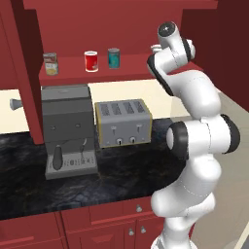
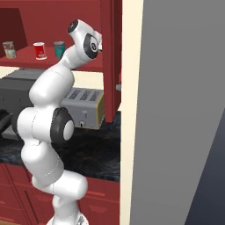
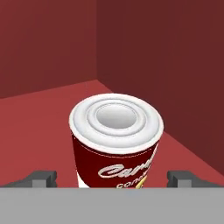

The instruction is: Stack two cans on top of the other two cans in the cabinet.

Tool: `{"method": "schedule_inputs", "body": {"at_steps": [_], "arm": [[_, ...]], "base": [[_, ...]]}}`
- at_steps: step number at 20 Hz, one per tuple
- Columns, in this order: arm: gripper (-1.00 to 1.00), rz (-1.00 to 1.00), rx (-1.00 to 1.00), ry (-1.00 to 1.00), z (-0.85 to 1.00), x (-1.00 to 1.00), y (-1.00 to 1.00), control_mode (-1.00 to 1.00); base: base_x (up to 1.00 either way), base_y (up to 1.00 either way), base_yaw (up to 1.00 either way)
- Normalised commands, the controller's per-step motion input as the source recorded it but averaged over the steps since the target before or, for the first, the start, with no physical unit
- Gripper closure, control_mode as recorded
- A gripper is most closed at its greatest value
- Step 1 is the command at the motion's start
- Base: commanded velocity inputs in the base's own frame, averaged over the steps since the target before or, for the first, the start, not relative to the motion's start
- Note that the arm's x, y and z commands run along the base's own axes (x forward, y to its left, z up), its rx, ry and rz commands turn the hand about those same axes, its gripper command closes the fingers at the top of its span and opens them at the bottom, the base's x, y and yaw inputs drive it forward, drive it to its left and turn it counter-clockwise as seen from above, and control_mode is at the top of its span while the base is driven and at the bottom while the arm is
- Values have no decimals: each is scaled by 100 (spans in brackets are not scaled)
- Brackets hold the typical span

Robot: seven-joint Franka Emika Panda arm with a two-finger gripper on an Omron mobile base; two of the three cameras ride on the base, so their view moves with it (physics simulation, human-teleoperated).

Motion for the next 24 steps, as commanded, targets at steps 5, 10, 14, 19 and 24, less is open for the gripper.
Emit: {"method": "schedule_inputs", "body": {"at_steps": [5, 10, 14, 19, 24], "arm": [[-100, 0, 0, 0, -6, 11, -13, -100], [-100, 0, 0, 0, -9, 9, -11, -100], [100, 0, 0, -2, -5, 5, -3, -100], [100, 6, 1, -8, 0, -2, 0, -100], [100, 17, 2, -9, 6, -23, 8, -100]], "base": [[0, 0, 0], [0, 0, 0], [0, 0, 0], [0, 0, 0], [0, 0, 0]]}}
